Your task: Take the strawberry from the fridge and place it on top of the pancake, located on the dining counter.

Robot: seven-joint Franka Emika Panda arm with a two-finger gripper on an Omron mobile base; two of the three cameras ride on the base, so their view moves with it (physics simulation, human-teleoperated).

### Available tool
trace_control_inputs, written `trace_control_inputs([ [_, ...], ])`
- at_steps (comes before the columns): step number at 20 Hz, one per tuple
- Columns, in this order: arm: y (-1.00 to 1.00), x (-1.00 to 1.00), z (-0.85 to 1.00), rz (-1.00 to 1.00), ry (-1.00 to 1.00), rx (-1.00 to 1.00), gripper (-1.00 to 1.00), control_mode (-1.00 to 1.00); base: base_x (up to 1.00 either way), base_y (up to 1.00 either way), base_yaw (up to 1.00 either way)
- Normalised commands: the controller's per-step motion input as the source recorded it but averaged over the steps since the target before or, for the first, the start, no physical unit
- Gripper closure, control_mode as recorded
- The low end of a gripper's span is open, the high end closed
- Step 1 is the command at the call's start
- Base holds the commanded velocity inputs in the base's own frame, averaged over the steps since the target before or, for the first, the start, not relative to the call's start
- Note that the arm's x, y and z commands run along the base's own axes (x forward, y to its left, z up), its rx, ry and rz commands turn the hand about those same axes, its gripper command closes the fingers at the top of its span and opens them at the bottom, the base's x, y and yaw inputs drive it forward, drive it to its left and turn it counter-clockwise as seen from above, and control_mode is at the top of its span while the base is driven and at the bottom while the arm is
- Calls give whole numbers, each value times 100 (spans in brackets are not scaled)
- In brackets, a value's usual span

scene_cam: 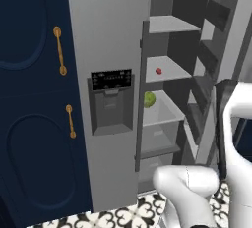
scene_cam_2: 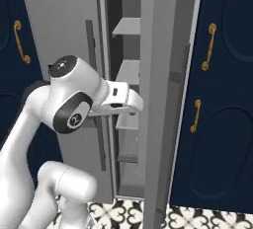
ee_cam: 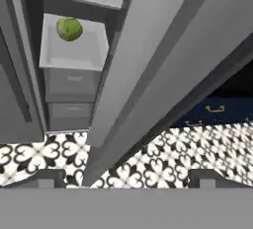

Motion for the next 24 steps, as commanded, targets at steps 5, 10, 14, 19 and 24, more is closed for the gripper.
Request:
trace_control_inputs([
  [5,70,55,38,0,22,-77,-100,-100,0,0,0],
  [10,7,97,29,-1,36,-64,-100,-100,0,0,0],
  [14,-20,87,7,0,52,-26,-100,-100,0,0,0],
  [19,-46,59,-1,0,25,0,-100,-100,0,0,0],
  [24,-28,74,-4,0,29,-4,-100,-100,0,0,0],
])
